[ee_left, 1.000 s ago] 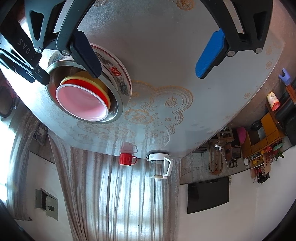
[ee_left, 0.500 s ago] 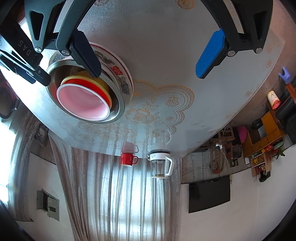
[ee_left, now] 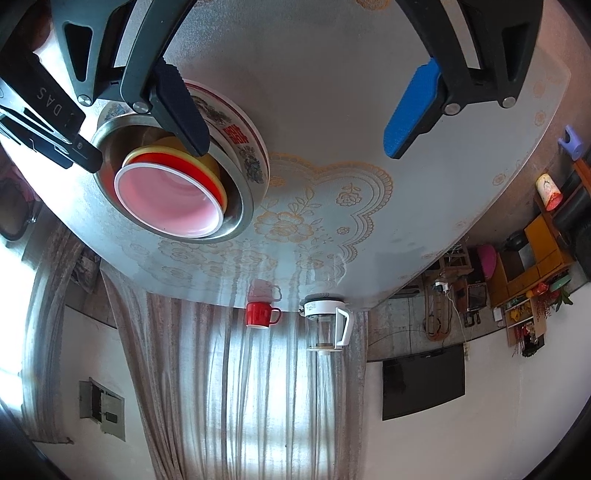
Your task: Organize plates and bowls
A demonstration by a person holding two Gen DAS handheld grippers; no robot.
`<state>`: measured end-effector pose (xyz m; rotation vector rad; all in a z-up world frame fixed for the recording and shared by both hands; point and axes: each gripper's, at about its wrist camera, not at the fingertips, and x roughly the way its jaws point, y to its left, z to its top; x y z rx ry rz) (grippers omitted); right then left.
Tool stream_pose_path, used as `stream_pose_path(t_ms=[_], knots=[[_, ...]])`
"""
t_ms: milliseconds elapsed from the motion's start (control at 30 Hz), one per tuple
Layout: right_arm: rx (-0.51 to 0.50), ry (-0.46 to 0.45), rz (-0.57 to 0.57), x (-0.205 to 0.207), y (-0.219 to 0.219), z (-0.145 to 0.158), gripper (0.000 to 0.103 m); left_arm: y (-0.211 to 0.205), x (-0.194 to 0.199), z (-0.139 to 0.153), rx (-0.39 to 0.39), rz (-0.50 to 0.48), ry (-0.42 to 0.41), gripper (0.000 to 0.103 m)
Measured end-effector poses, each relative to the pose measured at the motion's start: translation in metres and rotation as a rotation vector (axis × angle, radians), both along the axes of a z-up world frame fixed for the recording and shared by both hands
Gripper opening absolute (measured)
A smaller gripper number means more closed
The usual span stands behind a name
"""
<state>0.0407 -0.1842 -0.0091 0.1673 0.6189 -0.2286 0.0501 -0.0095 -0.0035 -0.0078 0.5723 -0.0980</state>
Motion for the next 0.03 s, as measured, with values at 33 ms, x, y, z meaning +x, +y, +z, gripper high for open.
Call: stream_pose_path(t_ms=[33], knots=[[-0.001,-0.002,-0.002,0.0001,-0.0005,0.0003,0.041,0.0011,0.0018,0.0001,-0.004,0.011,0.009,0.097]])
